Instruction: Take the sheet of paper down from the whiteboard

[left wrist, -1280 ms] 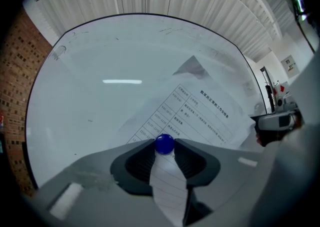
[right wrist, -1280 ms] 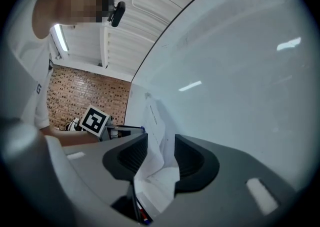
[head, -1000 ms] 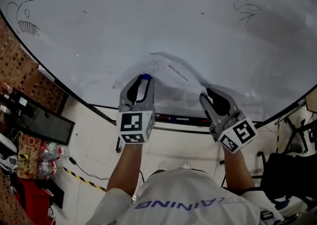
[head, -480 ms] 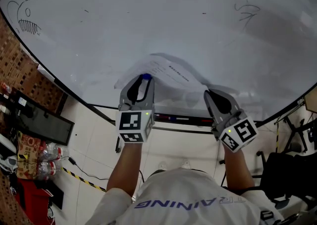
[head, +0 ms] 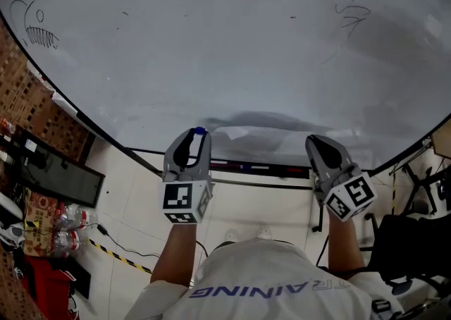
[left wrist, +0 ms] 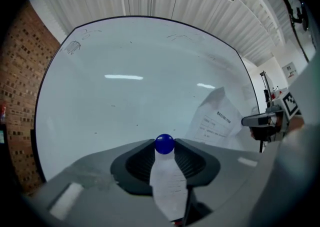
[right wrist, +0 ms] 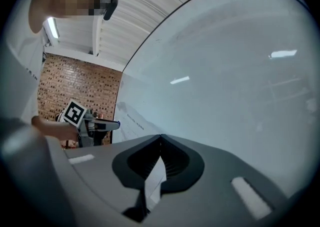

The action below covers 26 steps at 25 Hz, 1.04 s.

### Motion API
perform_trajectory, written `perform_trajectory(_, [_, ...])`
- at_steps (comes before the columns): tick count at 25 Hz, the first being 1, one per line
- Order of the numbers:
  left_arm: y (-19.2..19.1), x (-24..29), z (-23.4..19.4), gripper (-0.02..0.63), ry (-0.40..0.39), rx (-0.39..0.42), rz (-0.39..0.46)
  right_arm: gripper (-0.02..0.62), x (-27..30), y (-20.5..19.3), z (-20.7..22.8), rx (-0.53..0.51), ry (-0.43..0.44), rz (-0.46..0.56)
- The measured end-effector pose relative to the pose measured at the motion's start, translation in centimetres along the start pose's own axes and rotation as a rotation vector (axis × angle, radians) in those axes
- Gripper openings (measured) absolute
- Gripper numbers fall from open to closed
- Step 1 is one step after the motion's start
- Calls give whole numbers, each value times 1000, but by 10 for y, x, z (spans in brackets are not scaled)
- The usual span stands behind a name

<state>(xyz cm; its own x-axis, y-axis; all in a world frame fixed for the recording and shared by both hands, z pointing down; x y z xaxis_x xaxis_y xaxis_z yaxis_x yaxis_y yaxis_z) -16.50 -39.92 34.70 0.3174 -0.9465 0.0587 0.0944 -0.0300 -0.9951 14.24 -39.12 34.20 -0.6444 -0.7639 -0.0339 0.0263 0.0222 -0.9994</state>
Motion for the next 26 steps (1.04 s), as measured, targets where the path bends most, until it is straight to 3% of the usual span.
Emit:
perform_trajectory(13, [-24,-24,-13,129,9,-70,6,8,-31,-4,8,1,-108,-14])
perform_trajectory(26, [-22,-22,-13,129,-10,-80,3,8,-30,-4,7,-8,-124,-16])
Point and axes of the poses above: the fingertips, and each gripper's own axes: x forward along the fingers, z to its right, y out of its top, the point moved 7 cm from there along -x, backward along the fingers, and after that the axes turned 1 degree about x, right-handed, at the moved point
